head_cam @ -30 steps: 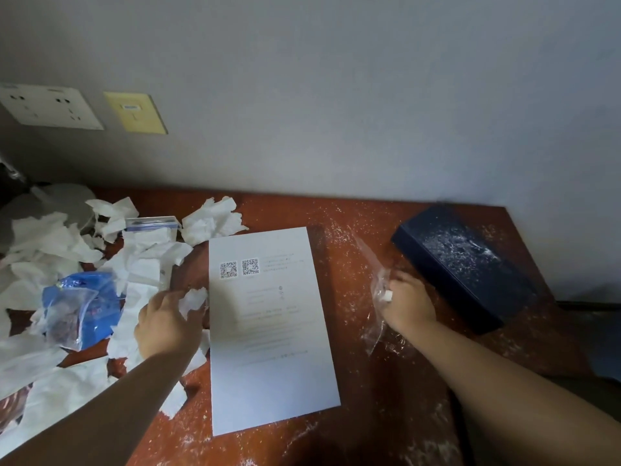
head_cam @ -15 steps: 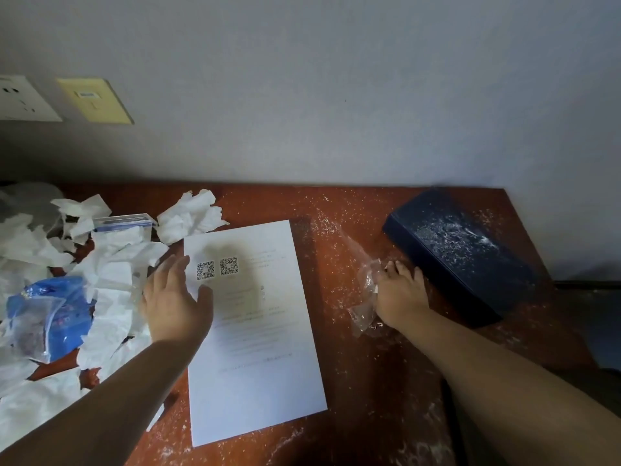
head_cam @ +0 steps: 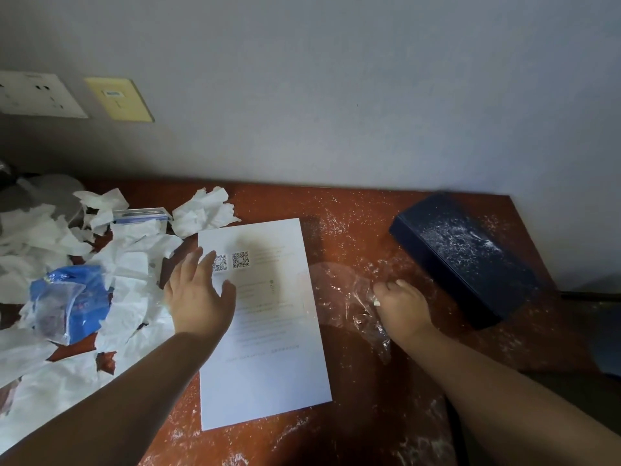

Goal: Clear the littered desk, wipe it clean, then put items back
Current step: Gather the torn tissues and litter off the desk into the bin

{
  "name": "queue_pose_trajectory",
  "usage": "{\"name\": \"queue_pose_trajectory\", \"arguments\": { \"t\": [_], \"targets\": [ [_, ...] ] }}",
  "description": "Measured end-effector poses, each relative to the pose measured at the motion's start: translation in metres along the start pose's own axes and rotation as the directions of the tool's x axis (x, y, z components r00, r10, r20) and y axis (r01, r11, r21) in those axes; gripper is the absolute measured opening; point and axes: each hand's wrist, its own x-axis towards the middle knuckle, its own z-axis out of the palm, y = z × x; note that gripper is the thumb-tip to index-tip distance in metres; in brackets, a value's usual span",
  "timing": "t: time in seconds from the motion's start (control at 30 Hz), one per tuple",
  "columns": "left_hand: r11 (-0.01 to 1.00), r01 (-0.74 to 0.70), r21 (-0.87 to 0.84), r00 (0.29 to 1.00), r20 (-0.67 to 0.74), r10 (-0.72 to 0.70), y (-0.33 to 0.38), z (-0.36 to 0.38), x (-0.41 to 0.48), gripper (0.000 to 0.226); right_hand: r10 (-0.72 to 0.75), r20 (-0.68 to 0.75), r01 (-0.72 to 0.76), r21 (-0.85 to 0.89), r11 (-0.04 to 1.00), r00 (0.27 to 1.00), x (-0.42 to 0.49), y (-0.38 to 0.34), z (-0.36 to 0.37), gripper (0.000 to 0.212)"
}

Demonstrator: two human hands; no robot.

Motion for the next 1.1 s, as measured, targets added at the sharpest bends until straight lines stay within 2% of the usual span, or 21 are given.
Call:
{"name": "queue_pose_trajectory", "arguments": {
  "t": [0.1,0.17,0.3,0.37,0.43,0.53,0.6,0.7,0.77,0.83,0.9,1.0,1.1],
  "targets": [
    [0.997,0.075,0.003,0.997,-0.009,-0.075,-0.012,-0.007,0.001,0.038,-0.054,-0.072,0.055,0.017,0.998,0.996,0.011,-0.012,-0.017,0.048],
    [0.982,0.185,0.025,0.982,-0.033,-0.184,-0.033,-0.015,0.002,0.036,-0.101,-0.138,0.105,0.022,0.994,0.985,0.023,-0.023,-0.031,0.044],
    [0.908,0.351,0.228,0.923,0.083,-0.377,-0.082,-0.037,0.000,0.081,-0.238,-0.293,0.259,0.035,0.965,0.926,0.050,-0.058,-0.060,0.030],
    [0.877,0.342,0.337,0.879,0.217,-0.426,-0.100,-0.042,0.002,0.106,-0.278,-0.300,0.304,0.044,0.952,0.912,0.062,-0.084,-0.063,0.033],
    [0.882,0.264,0.391,0.830,0.373,-0.414,-0.114,-0.038,0.005,0.123,-0.342,-0.280,0.369,0.048,0.928,0.897,0.072,-0.111,-0.058,0.039],
    [0.903,0.189,0.386,0.752,0.534,-0.386,-0.126,-0.027,0.003,0.130,-0.438,-0.237,0.465,0.071,0.882,0.867,0.081,-0.159,-0.048,0.042],
    [0.908,0.163,0.385,0.758,0.540,-0.365,-0.130,-0.021,-0.001,0.119,-0.472,-0.200,0.496,0.086,0.864,0.858,0.083,-0.187,-0.040,0.044],
    [0.947,0.113,0.300,0.881,0.410,-0.235,-0.137,-0.018,-0.005,0.069,-0.485,-0.138,0.499,0.090,0.862,0.863,0.080,-0.219,-0.032,0.044],
    [0.975,0.104,0.195,0.933,0.320,-0.163,-0.138,-0.023,-0.006,0.049,-0.473,-0.108,0.483,0.101,0.870,0.874,0.078,-0.229,-0.028,0.043],
    [0.976,0.214,0.047,0.934,0.283,-0.219,-0.136,-0.032,-0.001,0.038,-0.437,-0.078,0.443,0.110,0.890,0.896,0.077,-0.232,-0.025,0.041],
    [0.962,0.265,-0.067,0.937,0.252,-0.240,-0.130,-0.045,0.005,0.029,-0.367,-0.052,0.371,0.134,0.919,0.929,0.076,-0.231,-0.025,0.032],
    [0.945,0.231,-0.233,0.962,0.199,-0.186,-0.126,-0.056,0.015,0.036,-0.257,0.038,0.250,0.125,0.960,0.966,0.077,-0.226,-0.039,0.027],
    [0.959,0.154,-0.237,0.983,0.138,-0.123,-0.108,-0.078,0.022,0.027,-0.163,0.067,0.154,0.125,0.980,0.984,0.079,-0.216,-0.052,0.030]
  ]
}}
